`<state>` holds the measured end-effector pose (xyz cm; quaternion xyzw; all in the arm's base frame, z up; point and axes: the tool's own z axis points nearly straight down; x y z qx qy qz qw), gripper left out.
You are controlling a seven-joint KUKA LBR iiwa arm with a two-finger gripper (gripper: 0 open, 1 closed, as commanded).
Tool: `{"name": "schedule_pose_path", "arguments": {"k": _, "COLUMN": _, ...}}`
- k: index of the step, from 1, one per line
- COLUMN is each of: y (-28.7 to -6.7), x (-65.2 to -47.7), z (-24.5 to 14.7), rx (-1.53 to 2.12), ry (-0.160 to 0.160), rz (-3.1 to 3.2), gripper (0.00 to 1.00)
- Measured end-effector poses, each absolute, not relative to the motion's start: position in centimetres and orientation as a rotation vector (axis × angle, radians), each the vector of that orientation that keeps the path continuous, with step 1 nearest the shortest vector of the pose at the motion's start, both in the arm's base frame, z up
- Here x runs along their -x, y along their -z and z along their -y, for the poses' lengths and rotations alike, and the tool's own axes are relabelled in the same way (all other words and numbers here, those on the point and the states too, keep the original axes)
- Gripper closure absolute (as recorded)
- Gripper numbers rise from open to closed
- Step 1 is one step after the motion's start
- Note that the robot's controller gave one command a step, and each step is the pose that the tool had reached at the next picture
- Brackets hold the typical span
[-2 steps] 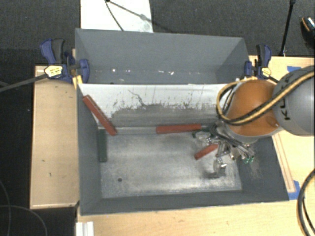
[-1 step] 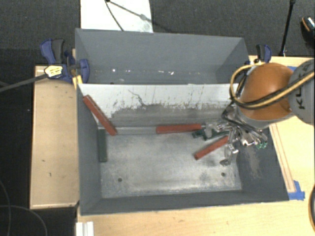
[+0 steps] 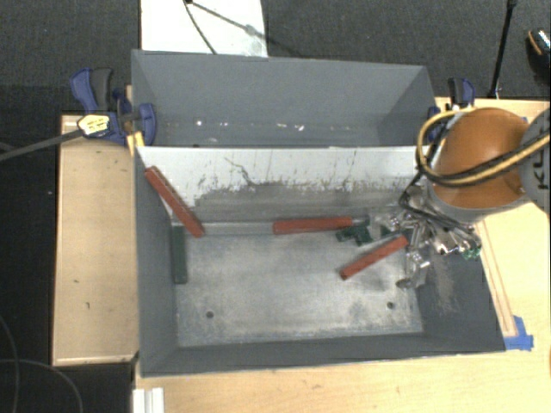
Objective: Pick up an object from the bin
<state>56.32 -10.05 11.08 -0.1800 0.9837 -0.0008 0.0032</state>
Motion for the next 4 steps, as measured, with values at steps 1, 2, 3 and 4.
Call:
{"name": "schedule_pose_path", "arguments": {"k": 1, "y": -6.8, "x": -56.0, "z": 8.2, "rx": 0.642, "ry": -0.004, "rz": -3.077, "gripper": 0.00}}
{"name": "schedule_pose_path", "arguments": {"k": 2, "y": -6.9, "x": -56.0, "z": 8.1, "rx": 0.635, "ry": -0.003, "rz": -3.077, "gripper": 0.00}}
{"name": "schedule_pose_path", "arguments": {"k": 3, "y": -6.9, "x": -56.1, "z": 8.1, "rx": 0.631, "ry": -0.004, "rz": -3.077, "gripper": 1.00}}
{"name": "schedule_pose_path", "arguments": {"k": 4, "y": -11.1, "x": -56.2, "z": 8.1, "rx": 0.621, "ry": 0.002, "rz": -3.073, "gripper": 1.00}}
